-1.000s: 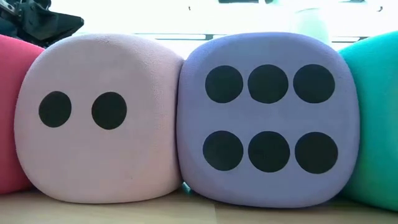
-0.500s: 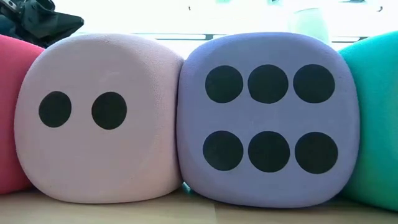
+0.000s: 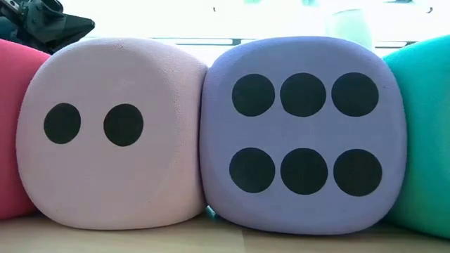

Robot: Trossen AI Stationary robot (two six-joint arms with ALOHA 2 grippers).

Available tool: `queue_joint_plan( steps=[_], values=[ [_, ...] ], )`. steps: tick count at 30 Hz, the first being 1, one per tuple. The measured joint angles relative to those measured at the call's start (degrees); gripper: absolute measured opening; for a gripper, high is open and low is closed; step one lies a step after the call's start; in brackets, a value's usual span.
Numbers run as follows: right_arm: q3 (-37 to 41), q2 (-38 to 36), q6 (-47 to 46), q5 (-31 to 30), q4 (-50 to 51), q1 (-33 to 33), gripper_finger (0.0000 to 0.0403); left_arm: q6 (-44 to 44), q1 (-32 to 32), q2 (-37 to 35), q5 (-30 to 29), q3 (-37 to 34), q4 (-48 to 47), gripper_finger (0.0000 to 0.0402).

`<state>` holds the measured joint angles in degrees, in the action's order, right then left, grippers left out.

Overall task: Pick & Place Dice
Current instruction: Put the large blue dice into the blue bin

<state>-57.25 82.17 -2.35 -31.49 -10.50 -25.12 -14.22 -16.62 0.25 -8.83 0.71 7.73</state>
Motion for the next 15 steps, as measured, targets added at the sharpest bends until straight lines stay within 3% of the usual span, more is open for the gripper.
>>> queue_joint_plan(
  steps=[9,15],
  values=[
    [0.0,0.0,-1.91,1.6,0.0,-0.77,0.0391,0.01,-0.02,0.0,-0.01,-0.01,-0.22,0.0],
    [0.02,0.0,-1.07,1.6,0.04,-0.76,0.0384,-2.06,-0.02,0.0,0.01,0.0,-0.24,0.0]
  ],
)
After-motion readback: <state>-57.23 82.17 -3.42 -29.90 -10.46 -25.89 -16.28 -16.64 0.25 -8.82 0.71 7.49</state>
